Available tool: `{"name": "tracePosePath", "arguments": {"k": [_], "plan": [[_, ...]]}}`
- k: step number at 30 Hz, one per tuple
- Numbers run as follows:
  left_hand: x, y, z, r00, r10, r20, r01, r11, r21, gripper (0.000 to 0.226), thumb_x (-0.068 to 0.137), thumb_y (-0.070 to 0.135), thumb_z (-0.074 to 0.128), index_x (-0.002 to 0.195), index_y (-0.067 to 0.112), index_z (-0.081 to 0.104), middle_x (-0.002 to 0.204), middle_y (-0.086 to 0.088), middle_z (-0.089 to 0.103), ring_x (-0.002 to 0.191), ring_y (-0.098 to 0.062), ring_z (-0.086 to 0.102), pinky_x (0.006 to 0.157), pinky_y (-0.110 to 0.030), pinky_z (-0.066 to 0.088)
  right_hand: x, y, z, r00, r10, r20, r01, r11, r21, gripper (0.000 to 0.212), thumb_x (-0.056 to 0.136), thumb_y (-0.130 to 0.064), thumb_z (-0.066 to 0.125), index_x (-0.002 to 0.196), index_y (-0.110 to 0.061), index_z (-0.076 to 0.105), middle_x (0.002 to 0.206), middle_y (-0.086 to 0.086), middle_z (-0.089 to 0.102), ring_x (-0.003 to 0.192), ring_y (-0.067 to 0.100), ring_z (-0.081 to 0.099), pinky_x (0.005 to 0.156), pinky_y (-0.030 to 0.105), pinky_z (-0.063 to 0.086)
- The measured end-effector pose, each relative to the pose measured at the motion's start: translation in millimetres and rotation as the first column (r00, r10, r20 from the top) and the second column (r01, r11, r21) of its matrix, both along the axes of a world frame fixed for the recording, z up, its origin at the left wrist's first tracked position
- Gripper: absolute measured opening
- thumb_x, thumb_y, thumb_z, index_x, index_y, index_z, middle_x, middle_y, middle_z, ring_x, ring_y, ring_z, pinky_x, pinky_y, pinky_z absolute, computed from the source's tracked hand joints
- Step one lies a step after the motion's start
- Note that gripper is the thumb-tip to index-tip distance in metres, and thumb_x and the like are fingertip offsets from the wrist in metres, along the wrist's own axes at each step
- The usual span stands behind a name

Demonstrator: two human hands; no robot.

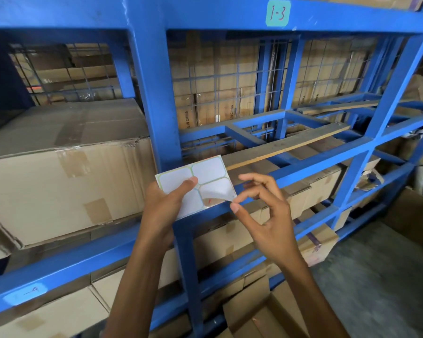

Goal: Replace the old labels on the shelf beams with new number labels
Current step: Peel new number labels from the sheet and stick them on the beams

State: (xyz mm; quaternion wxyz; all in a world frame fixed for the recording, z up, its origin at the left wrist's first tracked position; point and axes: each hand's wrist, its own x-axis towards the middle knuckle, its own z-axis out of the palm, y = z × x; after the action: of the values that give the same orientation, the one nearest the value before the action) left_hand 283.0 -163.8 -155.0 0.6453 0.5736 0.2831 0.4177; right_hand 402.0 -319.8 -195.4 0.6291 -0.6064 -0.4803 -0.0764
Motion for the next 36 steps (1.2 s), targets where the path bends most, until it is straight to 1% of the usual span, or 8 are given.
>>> {"name": "tracePosePath", "arguments": {"k": [4, 7, 11, 18, 21, 25, 30, 36], "plan": [[-1, 9, -16, 1.0, 0.022, -0.012, -0.022, 0.999, -0.048, 0.022, 0.085, 0.012, 0.079, 0.106, 0.014, 0.074, 0.095, 0.007, 0.079, 0.084, -0.006, 0.075, 0.065, -0.015, 0.057, 11, -8, -13, 0.839, 0.276, -0.469, -0.216, 0.96, 0.179, 0.012, 0.088, -0.013, 0.074, 0.089, -0.005, 0.065, 0.112, 0.008, 0.076, 0.114, 0.023, 0.069, 0.093, 0.033, 0.052], [1, 9, -26, 0.999, 0.028, -0.028, -0.03, 0.997, -0.065, 0.019, 0.087, 0.012, 0.078, 0.104, 0.017, 0.072, 0.096, 0.008, 0.077, 0.079, -0.001, 0.073, 0.062, -0.013, 0.055, 39, -13, -31, 0.756, 0.247, -0.606, -0.148, 0.967, 0.209, 0.011, 0.088, -0.013, 0.074, 0.089, -0.008, 0.064, 0.082, 0.003, 0.072, 0.088, 0.018, 0.068, 0.09, 0.03, 0.049], [8, 5, -37, 0.999, 0.01, -0.041, -0.014, 0.995, -0.098, 0.027, 0.087, 0.013, 0.079, 0.112, 0.013, 0.072, 0.102, 0.003, 0.078, 0.082, -0.005, 0.075, 0.06, -0.014, 0.057, 96, -15, -60, 0.852, -0.028, -0.522, 0.012, 0.999, -0.034, 0.017, 0.087, -0.001, 0.076, 0.083, -0.014, 0.067, 0.077, 0.014, 0.061, 0.083, 0.02, 0.063, 0.083, 0.025, 0.053], [28, 0, -49, 0.993, -0.031, -0.111, 0.025, 0.998, -0.059, 0.017, 0.087, 0.016, 0.078, 0.102, 0.02, 0.072, 0.102, 0.008, 0.076, 0.093, -0.009, 0.072, 0.077, -0.021, 0.056, 178, 0, -104, 0.915, -0.297, -0.272, 0.202, 0.923, -0.329, 0.031, 0.069, -0.013, 0.093, 0.08, -0.014, 0.065, 0.082, -0.002, 0.068, 0.08, 0.017, 0.069, 0.08, 0.024, 0.054], [38, -3, -52, 0.99, -0.046, -0.132, 0.038, 0.997, -0.064, 0.021, 0.085, 0.017, 0.08, 0.105, 0.02, 0.073, 0.104, 0.007, 0.077, 0.097, -0.011, 0.073, 0.082, -0.025, 0.055, 200, 12, -115, 0.917, -0.334, -0.221, 0.238, 0.898, -0.37, 0.037, 0.066, -0.014, 0.095, 0.077, -0.025, 0.061, 0.086, 0.005, 0.072, 0.087, 0.02, 0.07, 0.082, 0.026, 0.057], [46, -6, -53, 0.986, -0.06, -0.155, 0.05, 0.996, -0.068, 0.018, 0.085, 0.018, 0.08, 0.101, 0.022, 0.073, 0.104, 0.007, 0.077, 0.097, -0.012, 0.072, 0.088, -0.029, 0.055, 218, 24, -124, 0.911, -0.346, -0.222, 0.248, 0.893, -0.375, 0.038, 0.067, -0.015, 0.095, 0.077, -0.028, 0.061, 0.087, -0.003, 0.07, 0.088, 0.013, 0.067, 0.074, 0.006, 0.048], [49, -6, -53, 0.983, -0.067, -0.172, 0.059, 0.997, -0.05, 0.015, 0.085, 0.02, 0.08, 0.096, 0.025, 0.071, 0.099, 0.012, 0.076, 0.091, -0.006, 0.071, 0.076, -0.023, 0.053, 231, 26, -144, 0.889, -0.393, -0.236, 0.292, 0.882, -0.37, 0.033, 0.067, -0.016, 0.095, 0.08, -0.022, 0.065, 0.089, 0.001, 0.073, 0.088, 0.018, 0.07, 0.082, 0.027, 0.057], [50, 3, -50, 0.985, -0.045, -0.169, 0.036, 0.998, -0.052, 0.013, 0.086, 0.018, 0.079, 0.091, 0.026, 0.07, 0.095, 0.013, 0.074, 0.087, -0.003, 0.069, 0.075, -0.021, 0.051, 233, 35, -151, 0.883, -0.403, -0.241, 0.31, 0.885, -0.346, 0.032, 0.067, -0.019, 0.095, 0.086, -0.015, 0.07, 0.089, 0.002, 0.074, 0.088, 0.019, 0.071, 0.082, 0.027, 0.057]]}}
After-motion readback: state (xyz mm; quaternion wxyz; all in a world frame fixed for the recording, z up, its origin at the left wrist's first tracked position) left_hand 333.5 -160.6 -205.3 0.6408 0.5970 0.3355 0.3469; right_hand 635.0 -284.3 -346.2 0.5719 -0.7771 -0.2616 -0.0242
